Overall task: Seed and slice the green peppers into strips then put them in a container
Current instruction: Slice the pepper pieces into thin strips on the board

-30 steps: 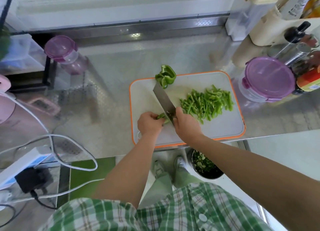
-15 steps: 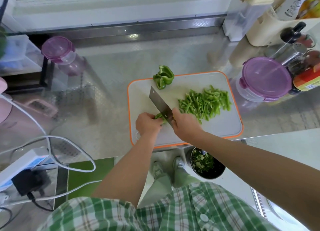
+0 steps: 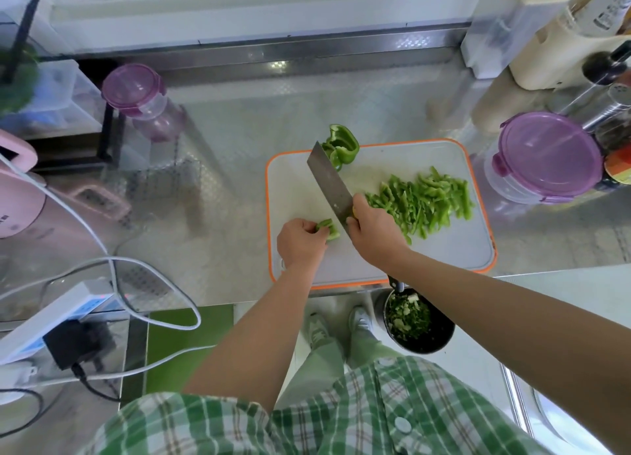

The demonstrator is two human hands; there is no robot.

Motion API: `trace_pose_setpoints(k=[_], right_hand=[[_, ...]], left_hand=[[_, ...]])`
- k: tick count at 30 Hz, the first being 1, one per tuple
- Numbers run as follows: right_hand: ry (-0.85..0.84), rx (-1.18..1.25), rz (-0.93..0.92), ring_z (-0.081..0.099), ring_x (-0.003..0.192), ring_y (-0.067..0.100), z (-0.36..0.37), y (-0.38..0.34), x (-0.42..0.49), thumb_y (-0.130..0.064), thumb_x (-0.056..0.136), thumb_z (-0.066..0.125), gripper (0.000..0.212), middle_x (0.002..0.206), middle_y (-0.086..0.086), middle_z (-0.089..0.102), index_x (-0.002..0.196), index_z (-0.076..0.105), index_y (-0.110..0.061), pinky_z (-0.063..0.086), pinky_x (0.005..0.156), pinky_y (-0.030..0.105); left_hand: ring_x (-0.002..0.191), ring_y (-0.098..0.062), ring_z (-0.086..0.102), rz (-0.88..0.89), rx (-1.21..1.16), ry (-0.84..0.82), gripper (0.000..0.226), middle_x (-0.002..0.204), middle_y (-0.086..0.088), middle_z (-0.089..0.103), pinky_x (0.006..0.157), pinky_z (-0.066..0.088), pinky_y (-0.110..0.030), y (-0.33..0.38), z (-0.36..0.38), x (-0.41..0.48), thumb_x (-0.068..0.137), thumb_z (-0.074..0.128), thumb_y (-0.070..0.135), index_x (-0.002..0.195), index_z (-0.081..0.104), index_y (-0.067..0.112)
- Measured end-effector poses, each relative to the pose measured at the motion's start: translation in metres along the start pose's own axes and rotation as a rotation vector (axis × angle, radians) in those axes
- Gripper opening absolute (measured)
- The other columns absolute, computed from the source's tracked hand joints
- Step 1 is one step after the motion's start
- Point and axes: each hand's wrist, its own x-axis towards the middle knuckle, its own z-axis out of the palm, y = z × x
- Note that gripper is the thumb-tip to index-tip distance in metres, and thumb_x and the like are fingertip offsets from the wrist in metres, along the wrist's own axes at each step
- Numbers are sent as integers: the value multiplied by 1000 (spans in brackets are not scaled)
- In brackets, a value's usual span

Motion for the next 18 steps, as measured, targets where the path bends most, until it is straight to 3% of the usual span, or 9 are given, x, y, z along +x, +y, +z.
trace_pose_setpoints(k=[3,8,12,18], right_hand=[[-36,-23,-21,48,55,29,-6,0,-4,-18,96,43,15,65,8,48,93,28,-15,35,48,32],[-89,-94,0,40,51,24,-7,-4,-14,-19,97,41,14,62,4,40,93,28,-14,21,44,29],[-104,-84,20,37,51,18,-5,-6,-15,-17,97,41,14,62,3,39,93,28,-12,20,44,30],[-92,-72,31,47,59,29,9,-5,-11,-15,97,41,10,63,3,40,98,32,-10,23,44,30]], left_hand=[[70,-29,72,-17,-43,-6,34,65,-7,70,74,59,-45,1,0,-1,80,76,14,51,59,21],[72,-38,71,4,-18,4,32,69,-15,72,72,57,-52,-1,3,0,75,75,16,48,58,19],[67,-39,69,6,-6,21,37,73,-21,71,73,56,-53,-1,5,3,76,76,14,47,55,20],[63,-40,66,0,-49,11,28,67,-19,68,73,57,-58,-11,9,13,66,74,16,43,64,29]])
